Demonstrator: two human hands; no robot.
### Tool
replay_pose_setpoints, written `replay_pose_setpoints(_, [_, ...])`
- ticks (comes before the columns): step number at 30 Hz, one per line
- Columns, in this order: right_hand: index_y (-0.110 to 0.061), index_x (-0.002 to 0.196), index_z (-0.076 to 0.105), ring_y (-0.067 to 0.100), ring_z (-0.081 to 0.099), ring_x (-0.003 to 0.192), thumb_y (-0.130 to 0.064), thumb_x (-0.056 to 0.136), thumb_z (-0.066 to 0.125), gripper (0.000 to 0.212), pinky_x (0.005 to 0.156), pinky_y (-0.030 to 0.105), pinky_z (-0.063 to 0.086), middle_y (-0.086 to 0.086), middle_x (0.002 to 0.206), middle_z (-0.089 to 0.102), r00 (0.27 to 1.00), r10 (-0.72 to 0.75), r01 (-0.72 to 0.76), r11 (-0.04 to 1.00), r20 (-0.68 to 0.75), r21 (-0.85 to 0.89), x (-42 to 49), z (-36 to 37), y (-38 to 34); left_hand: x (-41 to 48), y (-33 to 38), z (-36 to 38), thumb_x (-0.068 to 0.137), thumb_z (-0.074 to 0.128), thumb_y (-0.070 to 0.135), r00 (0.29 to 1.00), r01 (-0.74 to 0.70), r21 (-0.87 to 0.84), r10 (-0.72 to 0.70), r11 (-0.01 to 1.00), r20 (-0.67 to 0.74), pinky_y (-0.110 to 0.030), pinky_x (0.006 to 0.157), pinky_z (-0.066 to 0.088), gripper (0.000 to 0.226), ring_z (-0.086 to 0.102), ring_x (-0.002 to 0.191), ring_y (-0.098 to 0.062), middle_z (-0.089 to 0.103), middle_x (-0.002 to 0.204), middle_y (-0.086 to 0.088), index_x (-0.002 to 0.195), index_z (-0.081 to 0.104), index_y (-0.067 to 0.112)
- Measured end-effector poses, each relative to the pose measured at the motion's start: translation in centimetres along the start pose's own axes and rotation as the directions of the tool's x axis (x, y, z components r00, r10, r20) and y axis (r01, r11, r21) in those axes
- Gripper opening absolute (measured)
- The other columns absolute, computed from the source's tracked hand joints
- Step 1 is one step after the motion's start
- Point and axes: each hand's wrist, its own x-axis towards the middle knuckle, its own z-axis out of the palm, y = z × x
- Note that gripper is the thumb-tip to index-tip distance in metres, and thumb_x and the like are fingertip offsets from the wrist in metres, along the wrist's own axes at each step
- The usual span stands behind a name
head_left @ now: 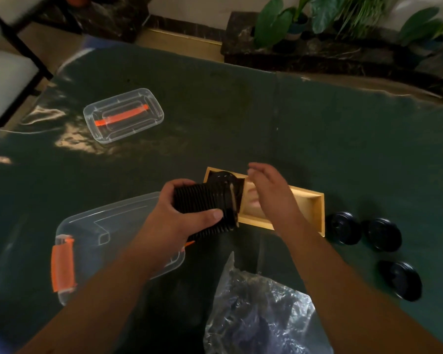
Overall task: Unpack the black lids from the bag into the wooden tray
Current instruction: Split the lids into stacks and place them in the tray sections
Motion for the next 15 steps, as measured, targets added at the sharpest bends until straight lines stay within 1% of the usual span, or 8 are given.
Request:
replay_pose_setpoints(1, [-0.043,0.128,0.066,0.024,0.071,0.116,-0.069,0.082,0.067,0.053,0.089,0.042,0.061,-0.001,0.133,0.071,0.988,0.08,-0.105,0.975,0.133,0.196,-1.8,-0.6,-0.1,0.2,-0.2,0.8,0.037,0.107,0.034,1.0,-0.011,0.038,0.011,0.999,-0.003,-0.03,0.067,0.066,0.084,0.079,0.097,-0.01,0.079,0.1,0.017,0.108,0.065,0.048])
replay_pose_setpoints(2, [-0.043,0.13,0.066,0.028,0.072,0.118,-0.073,0.078,0.072,0.06,0.089,0.048,0.064,0.002,0.134,0.071,0.952,0.122,-0.21,0.927,0.28,0.311,-3.4,-0.9,0.0,0.4,-0.6,1.8,0.038,0.106,0.036,1.0,-0.021,0.087,0.022,0.996,-0.004,-0.03,0.07,0.067,0.086,0.079,0.1,-0.01,0.078,0.104,0.017,0.11,0.063,0.051])
replay_pose_setpoints(4, [-0.037,0.139,0.061,0.037,0.068,0.126,-0.061,0.077,0.083,0.07,0.092,0.061,0.062,0.011,0.139,0.069,0.878,0.124,-0.342,0.839,0.462,0.424,-5.3,-1.4,1.0,0.7,-1.4,3.7,0.041,0.105,0.042,0.999,-0.05,0.187,0.045,0.981,0.03,-0.031,0.076,0.067,0.09,0.075,0.106,-0.007,0.075,0.112,0.018,0.117,0.059,0.056])
replay_pose_setpoints(6, [-0.026,0.144,0.057,0.039,0.069,0.125,-0.04,0.083,0.084,0.068,0.091,0.062,0.061,0.015,0.138,0.07,0.874,0.112,-0.367,0.791,0.473,0.491,-5.9,-1.8,2.2,1.0,-2.0,5.2,0.041,0.107,0.051,0.997,-0.051,0.236,0.037,0.97,0.064,-0.037,0.079,0.068,0.099,0.074,0.11,-0.012,0.07,0.123,0.013,0.126,0.055,0.058])
replay_pose_setpoints(8, [-0.019,0.143,0.057,0.037,0.071,0.123,-0.029,0.086,0.081,0.063,0.09,0.059,0.062,0.018,0.135,0.072,0.885,0.109,-0.374,0.746,0.453,0.551,-6.2,-2.5,3.0,1.2,-2.4,6.0,0.04,0.106,0.055,0.997,-0.02,0.253,0.002,0.967,0.071,-0.047,0.082,0.068,0.106,0.072,0.117,-0.021,0.064,0.135,0.003,0.132,0.054,0.056])
replay_pose_setpoints(12, [-0.017,0.135,0.068,0.04,0.072,0.121,-0.029,0.076,0.093,0.065,0.088,0.057,0.062,0.019,0.132,0.074,0.869,0.075,-0.413,0.655,0.489,0.633,-6.2,-4.3,4.8,1.6,-3.1,6.1,0.042,0.109,0.045,0.995,0.07,0.129,-0.077,0.989,0.055,-0.052,0.087,0.066,0.1,0.073,0.12,-0.029,0.068,0.136,-0.004,0.131,0.063,0.05])
replay_pose_setpoints(14, [-0.018,0.131,0.067,0.044,0.074,0.114,-0.031,0.071,0.097,0.068,0.083,0.055,0.064,0.02,0.128,0.075,0.882,0.114,-0.41,0.665,0.457,0.624,-5.6,-5.5,5.3,1.5,-3.2,5.8,0.042,0.109,0.043,0.993,0.107,0.048,-0.109,0.993,0.033,-0.053,0.089,0.065,0.096,0.075,0.115,-0.03,0.069,0.134,-0.007,0.128,0.066,0.047])
replay_pose_setpoints(15, [-0.019,0.131,0.064,0.045,0.076,0.109,-0.03,0.071,0.097,0.07,0.081,0.053,0.065,0.022,0.13,0.074,0.899,0.157,-0.392,0.702,0.408,0.594,-4.9,-6.0,5.3,1.3,-3.1,5.6,0.043,0.108,0.041,0.991,0.129,0.011,-0.13,0.992,0.025,-0.053,0.09,0.065,0.093,0.076,0.113,-0.03,0.069,0.134,-0.009,0.126,0.068,0.046])
